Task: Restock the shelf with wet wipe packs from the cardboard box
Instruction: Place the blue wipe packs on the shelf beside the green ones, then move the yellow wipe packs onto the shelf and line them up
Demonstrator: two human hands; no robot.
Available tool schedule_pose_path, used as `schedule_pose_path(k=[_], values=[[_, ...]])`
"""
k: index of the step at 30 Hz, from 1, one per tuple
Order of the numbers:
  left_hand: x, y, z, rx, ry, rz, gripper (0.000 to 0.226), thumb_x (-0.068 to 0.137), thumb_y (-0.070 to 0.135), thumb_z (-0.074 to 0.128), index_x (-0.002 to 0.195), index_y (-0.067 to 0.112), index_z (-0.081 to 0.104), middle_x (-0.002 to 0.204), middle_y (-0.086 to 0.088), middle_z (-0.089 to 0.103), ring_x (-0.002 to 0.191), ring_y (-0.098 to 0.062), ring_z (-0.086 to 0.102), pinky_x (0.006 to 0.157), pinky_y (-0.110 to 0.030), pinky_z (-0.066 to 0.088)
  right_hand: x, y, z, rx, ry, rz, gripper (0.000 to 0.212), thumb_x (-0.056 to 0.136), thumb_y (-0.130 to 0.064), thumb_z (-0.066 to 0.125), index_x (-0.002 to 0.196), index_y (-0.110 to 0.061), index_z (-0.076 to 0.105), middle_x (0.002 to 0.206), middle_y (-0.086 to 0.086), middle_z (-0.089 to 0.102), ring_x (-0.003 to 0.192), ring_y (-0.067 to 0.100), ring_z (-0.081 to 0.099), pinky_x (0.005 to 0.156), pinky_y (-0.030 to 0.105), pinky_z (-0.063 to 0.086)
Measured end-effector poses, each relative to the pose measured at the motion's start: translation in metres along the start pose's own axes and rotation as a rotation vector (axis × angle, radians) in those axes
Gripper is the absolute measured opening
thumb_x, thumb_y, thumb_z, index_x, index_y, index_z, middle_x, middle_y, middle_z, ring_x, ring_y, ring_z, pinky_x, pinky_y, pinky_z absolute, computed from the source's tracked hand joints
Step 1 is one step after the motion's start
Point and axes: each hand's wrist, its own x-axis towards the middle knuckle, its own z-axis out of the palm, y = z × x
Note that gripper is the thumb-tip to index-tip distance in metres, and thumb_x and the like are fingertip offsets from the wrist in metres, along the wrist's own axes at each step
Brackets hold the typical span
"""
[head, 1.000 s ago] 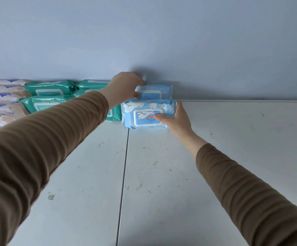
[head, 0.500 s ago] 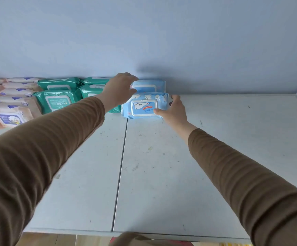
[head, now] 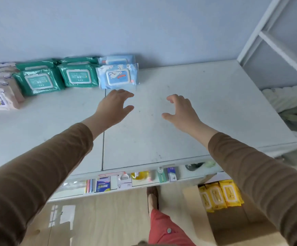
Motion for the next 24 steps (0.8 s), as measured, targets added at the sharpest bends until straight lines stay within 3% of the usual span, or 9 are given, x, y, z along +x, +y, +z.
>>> schedule_pose_path(k=[12,16,20,24], values=[[-0.155,0.167,0.076,-0.152,-0.05,0.174,0.037,0.092,0.031,0.063,0.129,0.026,0.061,0.131,0.008,0.06,0.117,-0.02,0.052,0.089,-0.043,0.051,-0.229,0.12,-0.06,-0.131,-0.001,0.009,0.045,0.092,-0.034,0.063,0.132,-0.021,0.049,0.134,-0.002,0.05,0.125,0.02,0.041,0.1,0.036,0.039],[-0.18,0.238,0.125,-0.197,-0.105,0.203,0.035,0.093,0.028,0.062,0.128,0.026,0.062,0.131,0.007,0.06,0.12,-0.02,0.051,0.09,-0.041,0.05,-0.275,0.195,-0.069,-0.114,-0.051,0.057,0.04,0.094,-0.03,0.062,0.131,-0.021,0.05,0.133,-0.002,0.049,0.127,0.017,0.04,0.094,0.026,0.033],[-0.2,0.304,0.195,-0.185,-0.209,0.169,0.037,0.092,0.029,0.064,0.128,0.024,0.062,0.131,0.003,0.061,0.122,-0.023,0.052,0.094,-0.04,0.046,-0.311,0.288,-0.057,-0.04,-0.152,0.169,0.04,0.094,-0.032,0.063,0.132,-0.024,0.05,0.135,-0.005,0.05,0.127,0.016,0.044,0.1,0.032,0.041],[-0.21,0.346,0.29,-0.164,-0.408,0.111,0.041,0.091,0.032,0.063,0.132,0.027,0.058,0.133,0.004,0.059,0.122,-0.021,0.052,0.097,-0.039,0.047,-0.331,0.385,-0.023,0.008,-0.249,0.302,0.04,0.092,-0.032,0.067,0.128,-0.02,0.055,0.13,-0.003,0.055,0.12,0.019,0.052,0.096,0.035,0.046]])
